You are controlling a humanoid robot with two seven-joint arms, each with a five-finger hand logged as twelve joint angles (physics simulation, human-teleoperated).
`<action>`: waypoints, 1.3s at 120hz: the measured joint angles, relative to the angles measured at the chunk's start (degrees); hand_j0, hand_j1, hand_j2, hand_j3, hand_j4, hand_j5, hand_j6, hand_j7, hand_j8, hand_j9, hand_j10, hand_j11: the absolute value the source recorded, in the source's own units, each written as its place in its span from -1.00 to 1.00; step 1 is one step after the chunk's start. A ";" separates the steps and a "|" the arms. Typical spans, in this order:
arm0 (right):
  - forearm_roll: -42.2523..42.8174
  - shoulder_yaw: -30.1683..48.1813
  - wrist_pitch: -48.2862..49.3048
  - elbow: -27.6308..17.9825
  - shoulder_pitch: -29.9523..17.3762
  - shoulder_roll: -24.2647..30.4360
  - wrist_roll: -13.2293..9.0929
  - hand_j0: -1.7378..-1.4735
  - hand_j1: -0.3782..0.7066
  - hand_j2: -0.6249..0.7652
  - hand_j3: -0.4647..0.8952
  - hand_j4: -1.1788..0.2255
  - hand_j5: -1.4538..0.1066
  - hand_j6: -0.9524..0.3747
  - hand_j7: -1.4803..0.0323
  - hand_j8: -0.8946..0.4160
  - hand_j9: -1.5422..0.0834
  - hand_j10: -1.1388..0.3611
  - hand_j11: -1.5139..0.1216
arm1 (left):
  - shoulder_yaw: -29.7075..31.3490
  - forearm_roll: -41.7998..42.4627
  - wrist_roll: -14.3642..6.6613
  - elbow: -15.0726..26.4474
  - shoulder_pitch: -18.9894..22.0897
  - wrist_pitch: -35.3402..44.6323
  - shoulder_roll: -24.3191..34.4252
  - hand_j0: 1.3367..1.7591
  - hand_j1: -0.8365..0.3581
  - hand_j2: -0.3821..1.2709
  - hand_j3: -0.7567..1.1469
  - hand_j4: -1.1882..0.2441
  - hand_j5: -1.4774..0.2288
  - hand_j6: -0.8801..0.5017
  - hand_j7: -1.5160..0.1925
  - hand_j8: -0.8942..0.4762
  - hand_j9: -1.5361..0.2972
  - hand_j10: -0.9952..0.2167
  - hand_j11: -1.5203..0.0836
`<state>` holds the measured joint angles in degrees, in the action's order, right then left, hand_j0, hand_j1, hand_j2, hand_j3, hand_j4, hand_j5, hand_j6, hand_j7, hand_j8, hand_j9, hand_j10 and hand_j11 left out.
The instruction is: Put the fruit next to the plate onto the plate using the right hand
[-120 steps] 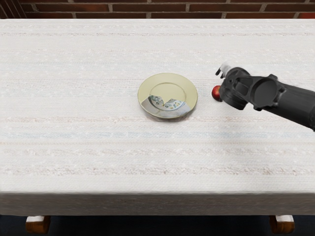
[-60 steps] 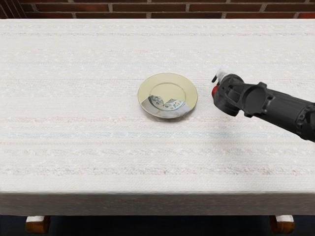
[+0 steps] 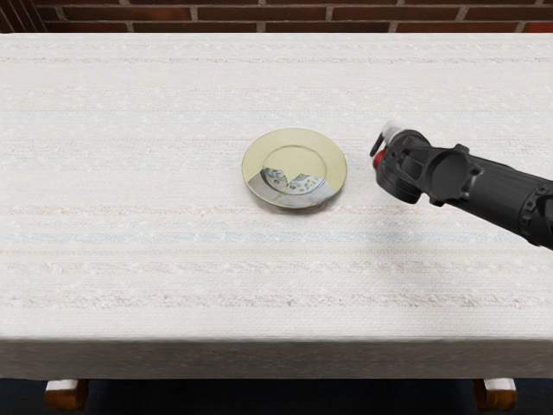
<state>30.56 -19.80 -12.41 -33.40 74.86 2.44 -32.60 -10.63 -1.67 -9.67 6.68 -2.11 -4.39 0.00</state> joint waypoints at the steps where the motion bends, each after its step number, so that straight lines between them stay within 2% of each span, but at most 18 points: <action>1: -0.02 0.00 0.02 0.00 0.01 0.02 -0.01 -0.35 0.22 0.18 -0.32 -0.27 -0.28 -0.28 -0.20 -0.25 -0.21 -0.33 -0.24 | 0.00 0.00 0.00 0.00 0.00 0.00 0.00 0.52 0.50 -0.48 -0.21 0.32 0.36 -0.08 0.41 -0.05 0.33 0.24 0.51; 25: -0.77 0.30 0.99 -0.21 0.72 0.46 -0.17 -0.35 0.29 0.31 -0.31 -0.36 -0.46 -0.17 -0.34 -0.14 -0.38 -0.27 -0.42 | -0.01 0.00 0.00 0.00 0.00 0.00 0.00 0.52 0.50 -0.48 -0.21 0.32 0.36 -0.08 0.41 -0.05 0.33 0.24 0.51; 35: -1.06 0.58 2.36 -0.50 1.74 1.47 -0.62 -0.36 0.30 0.27 -0.32 -0.38 -0.50 -0.12 -0.37 -0.08 -0.42 -0.21 -0.46 | -0.01 0.00 0.00 0.00 0.00 0.00 0.00 0.52 0.50 -0.48 -0.21 0.32 0.36 -0.08 0.41 -0.05 0.33 0.24 0.50; 45: -1.28 1.44 4.90 -1.26 3.13 2.77 -1.34 -0.37 0.27 0.29 -0.31 -0.39 -0.53 -0.11 -0.40 -0.09 -0.45 -0.25 -0.50 | -0.01 0.00 0.00 0.00 0.00 0.00 0.00 0.52 0.50 -0.48 -0.21 0.32 0.36 -0.08 0.41 -0.05 0.33 0.24 0.51; 51: -1.48 3.71 6.83 -4.09 4.33 5.24 -1.69 -0.37 0.26 0.26 -0.31 -0.39 -0.55 -0.09 -0.41 -0.07 -0.47 -0.23 -0.52 | -0.01 0.00 0.00 0.00 0.00 0.00 0.00 0.52 0.50 -0.48 -0.21 0.32 0.36 -0.08 0.41 -0.05 0.33 0.24 0.51; 71: -5.50 7.05 9.35 -17.87 11.02 13.88 -2.12 -0.38 0.23 0.22 -0.31 -0.41 -0.61 -0.08 -0.44 -0.05 -0.53 -0.22 -0.60 | -0.01 0.00 0.00 0.00 0.00 0.00 0.00 0.52 0.50 -0.48 -0.21 0.32 0.36 -0.08 0.41 -0.05 0.33 0.24 0.51; 85: -9.00 7.70 9.69 -23.45 14.76 15.61 -2.17 -0.38 0.24 0.25 -0.31 -0.43 -0.66 -0.06 -0.47 -0.01 -0.56 -0.23 -0.63 | -0.01 -0.01 0.01 0.00 0.00 0.00 0.00 0.52 0.50 -0.48 -0.21 0.32 0.36 -0.08 0.41 -0.05 0.33 0.24 0.51; 96: -11.48 7.87 9.58 -25.80 17.10 15.07 -2.19 -0.38 0.25 0.25 -0.31 -0.43 -0.69 -0.04 -0.49 0.01 -0.58 -0.21 -0.65 | -0.01 -0.01 0.01 0.00 0.00 0.00 0.00 0.52 0.50 -0.48 -0.21 0.32 0.36 -0.08 0.41 -0.05 0.33 0.24 0.50; 123: -14.76 7.78 7.64 -26.56 19.64 8.05 -2.22 -0.40 0.28 0.29 -0.31 -0.45 -0.75 0.01 -0.52 0.03 -0.61 -0.16 -0.69 | -0.01 0.00 0.00 0.00 0.00 0.00 0.00 0.52 0.50 -0.48 -0.21 0.32 0.36 -0.08 0.41 -0.05 0.33 0.24 0.50; 156: -14.41 7.54 6.65 -20.61 14.93 2.94 -2.23 -0.40 0.31 0.30 -0.31 -0.46 -0.77 0.02 -0.53 0.08 -0.64 -0.15 -0.72 | -0.01 -0.01 0.00 0.00 0.00 0.00 0.00 0.52 0.50 -0.48 -0.21 0.32 0.36 -0.08 0.41 -0.05 0.33 0.24 0.51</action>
<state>16.14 -12.26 -5.76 -54.01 89.78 5.38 -34.82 -10.64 -1.67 -9.66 6.68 -2.11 -4.40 0.00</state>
